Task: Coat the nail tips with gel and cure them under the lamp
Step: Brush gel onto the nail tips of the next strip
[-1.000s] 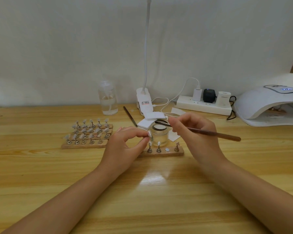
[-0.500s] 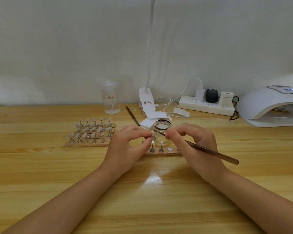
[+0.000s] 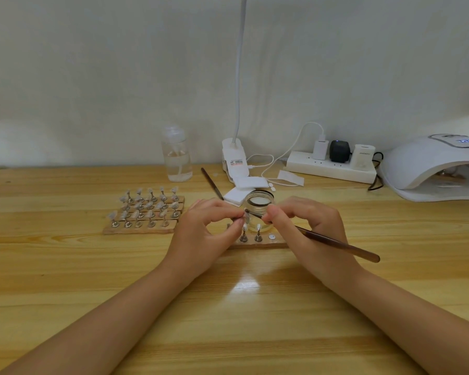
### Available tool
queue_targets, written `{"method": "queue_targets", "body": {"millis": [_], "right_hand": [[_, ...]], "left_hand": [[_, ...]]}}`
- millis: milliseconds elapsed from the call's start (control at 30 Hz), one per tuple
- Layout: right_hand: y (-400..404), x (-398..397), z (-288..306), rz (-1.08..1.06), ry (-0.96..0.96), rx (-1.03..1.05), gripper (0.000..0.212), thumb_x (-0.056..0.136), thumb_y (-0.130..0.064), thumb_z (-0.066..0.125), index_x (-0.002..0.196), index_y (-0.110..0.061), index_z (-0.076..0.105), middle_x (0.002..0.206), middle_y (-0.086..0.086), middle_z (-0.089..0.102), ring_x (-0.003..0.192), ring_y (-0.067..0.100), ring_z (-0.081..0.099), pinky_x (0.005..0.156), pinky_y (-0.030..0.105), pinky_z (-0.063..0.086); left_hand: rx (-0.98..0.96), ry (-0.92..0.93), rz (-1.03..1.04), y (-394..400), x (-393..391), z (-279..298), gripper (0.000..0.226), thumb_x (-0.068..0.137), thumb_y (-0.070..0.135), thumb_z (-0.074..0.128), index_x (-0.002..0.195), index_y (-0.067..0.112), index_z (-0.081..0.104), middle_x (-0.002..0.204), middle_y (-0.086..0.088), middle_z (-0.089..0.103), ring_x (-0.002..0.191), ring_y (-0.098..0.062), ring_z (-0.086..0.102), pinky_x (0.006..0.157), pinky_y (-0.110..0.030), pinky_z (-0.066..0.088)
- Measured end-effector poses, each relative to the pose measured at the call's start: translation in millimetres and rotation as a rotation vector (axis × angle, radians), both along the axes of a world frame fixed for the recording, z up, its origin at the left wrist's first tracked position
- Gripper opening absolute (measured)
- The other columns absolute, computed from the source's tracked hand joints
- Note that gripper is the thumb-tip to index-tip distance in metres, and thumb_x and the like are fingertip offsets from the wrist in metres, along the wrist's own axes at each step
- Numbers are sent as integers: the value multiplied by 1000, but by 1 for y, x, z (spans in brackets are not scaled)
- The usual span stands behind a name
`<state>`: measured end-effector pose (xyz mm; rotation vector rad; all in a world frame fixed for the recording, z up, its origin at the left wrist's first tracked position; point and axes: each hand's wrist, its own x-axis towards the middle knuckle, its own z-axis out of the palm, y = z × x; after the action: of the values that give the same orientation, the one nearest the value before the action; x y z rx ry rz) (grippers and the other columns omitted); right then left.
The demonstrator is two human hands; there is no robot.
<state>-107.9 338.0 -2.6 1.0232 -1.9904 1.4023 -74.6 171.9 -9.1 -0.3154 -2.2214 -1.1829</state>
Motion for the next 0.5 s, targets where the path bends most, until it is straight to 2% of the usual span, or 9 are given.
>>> {"method": "queue_targets", "body": {"millis": [333, 500], "right_hand": [[3, 5, 3, 20, -106, -104, 26, 84, -35, 47, 67, -28, 64, 64, -11, 65, 65, 1, 62, 64, 12, 45], [-2, 4, 3, -13, -137, -30, 19, 89, -29, 57, 73, -27, 67, 72, -9, 67, 72, 4, 62, 63, 22, 50]], "left_hand": [[1, -23, -5, -1, 0, 0, 27, 77, 6, 69, 85, 32, 67, 79, 17, 64, 88, -13, 59, 85, -38, 46], [-5, -10, -7, 0, -1, -1, 30, 76, 5, 69, 83, 34, 67, 80, 15, 65, 87, -15, 59, 84, -41, 46]]}}
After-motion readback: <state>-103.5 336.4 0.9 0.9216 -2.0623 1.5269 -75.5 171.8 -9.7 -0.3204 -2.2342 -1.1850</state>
